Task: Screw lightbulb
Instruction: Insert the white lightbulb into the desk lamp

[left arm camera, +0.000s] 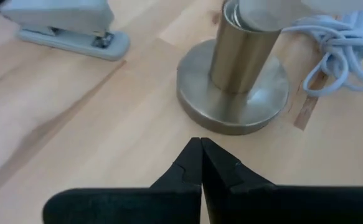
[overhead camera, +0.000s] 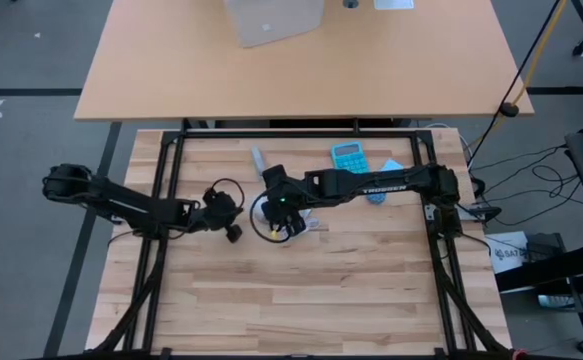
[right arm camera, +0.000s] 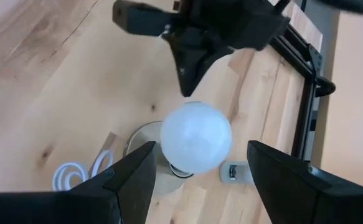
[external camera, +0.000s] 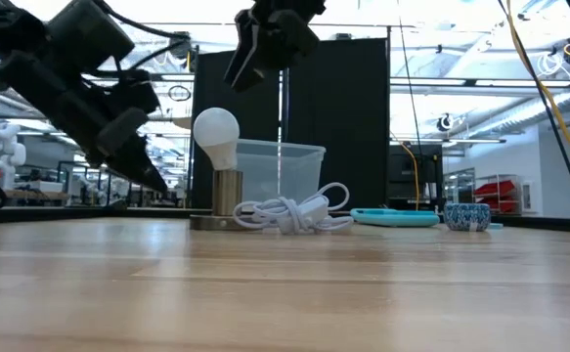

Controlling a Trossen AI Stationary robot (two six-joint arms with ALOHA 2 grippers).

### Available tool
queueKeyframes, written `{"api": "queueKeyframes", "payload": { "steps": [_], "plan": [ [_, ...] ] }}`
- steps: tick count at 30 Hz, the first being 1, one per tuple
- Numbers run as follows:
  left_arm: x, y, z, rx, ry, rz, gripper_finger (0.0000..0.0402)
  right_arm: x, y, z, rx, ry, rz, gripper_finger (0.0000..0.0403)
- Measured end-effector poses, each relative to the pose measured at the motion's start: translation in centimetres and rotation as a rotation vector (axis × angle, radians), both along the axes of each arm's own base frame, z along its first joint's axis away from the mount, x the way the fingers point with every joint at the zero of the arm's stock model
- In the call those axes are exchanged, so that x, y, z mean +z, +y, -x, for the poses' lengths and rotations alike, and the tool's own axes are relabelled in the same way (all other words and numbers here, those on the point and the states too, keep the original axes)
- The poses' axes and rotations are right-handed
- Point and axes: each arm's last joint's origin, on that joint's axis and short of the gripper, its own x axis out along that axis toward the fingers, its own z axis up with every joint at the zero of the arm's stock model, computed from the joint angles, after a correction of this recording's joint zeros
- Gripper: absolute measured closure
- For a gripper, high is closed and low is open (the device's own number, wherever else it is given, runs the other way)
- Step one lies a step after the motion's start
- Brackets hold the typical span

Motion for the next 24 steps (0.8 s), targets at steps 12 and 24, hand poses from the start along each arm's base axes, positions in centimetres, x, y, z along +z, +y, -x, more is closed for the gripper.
{"api": "queueKeyframes", "payload": {
  "steps": [12,24],
  "plan": [
    [1.4,-0.5,-0.1,0.011,-0.122,-0.035,0.0401,0.0,0.0,-0.5,-0.022,-0.048,-0.027,0.0134],
    [1.7,-0.9,-0.3,-0.011,-0.158,-0.042,0.0401,-1.6,0.3,-1.6,-0.013,-0.057,-0.083,0.0126]
  ]
}}
